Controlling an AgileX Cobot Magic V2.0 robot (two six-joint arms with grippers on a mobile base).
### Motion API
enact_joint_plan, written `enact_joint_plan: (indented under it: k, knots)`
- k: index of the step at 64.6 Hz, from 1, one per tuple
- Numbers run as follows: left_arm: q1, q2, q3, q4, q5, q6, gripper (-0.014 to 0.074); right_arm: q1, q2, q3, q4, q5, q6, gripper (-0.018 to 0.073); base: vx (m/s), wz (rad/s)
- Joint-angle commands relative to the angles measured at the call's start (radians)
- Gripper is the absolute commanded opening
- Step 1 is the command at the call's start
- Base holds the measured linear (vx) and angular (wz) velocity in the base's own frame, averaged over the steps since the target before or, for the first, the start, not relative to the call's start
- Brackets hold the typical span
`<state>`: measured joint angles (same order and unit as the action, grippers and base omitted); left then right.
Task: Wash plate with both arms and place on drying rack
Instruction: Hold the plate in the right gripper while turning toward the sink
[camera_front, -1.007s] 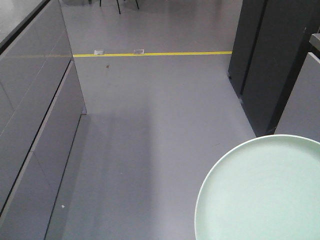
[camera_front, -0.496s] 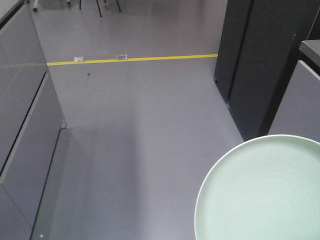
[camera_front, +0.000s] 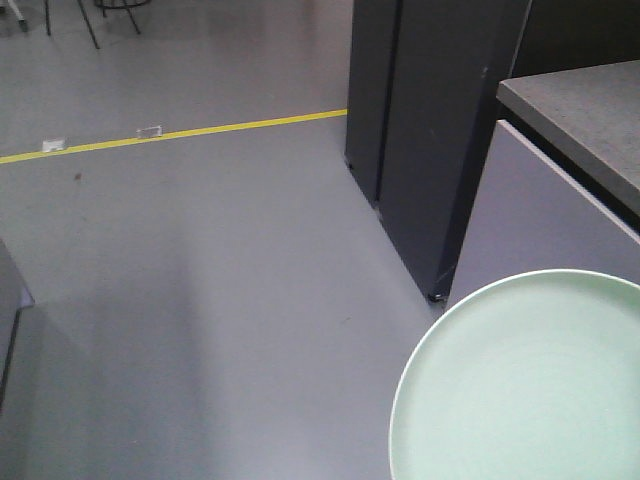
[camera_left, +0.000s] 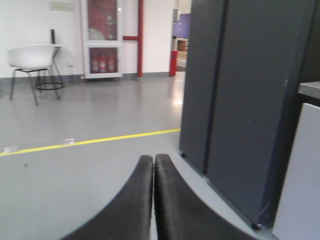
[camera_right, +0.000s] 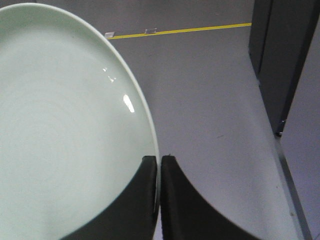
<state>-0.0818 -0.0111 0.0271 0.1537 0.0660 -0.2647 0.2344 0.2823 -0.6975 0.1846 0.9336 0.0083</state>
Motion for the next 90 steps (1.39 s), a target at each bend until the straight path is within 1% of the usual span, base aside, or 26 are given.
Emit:
enact_joint_plan:
  k: [1, 90]
  knots:
    - [-0.004, -0.016, 0.014, -0.001, -0.066, -0.004, -0.0006, -0.001, 0.012, -0.024, 0.004, -0.074, -0.001, -0.0002, 0.18, -0.44]
    - [-0.004, -0.016, 0.014, -0.001, -0.066, -0.004, -0.0006, -0.001, 0.012, -0.024, 0.004, -0.074, -0.001, -0.0002, 0.15, -0.49]
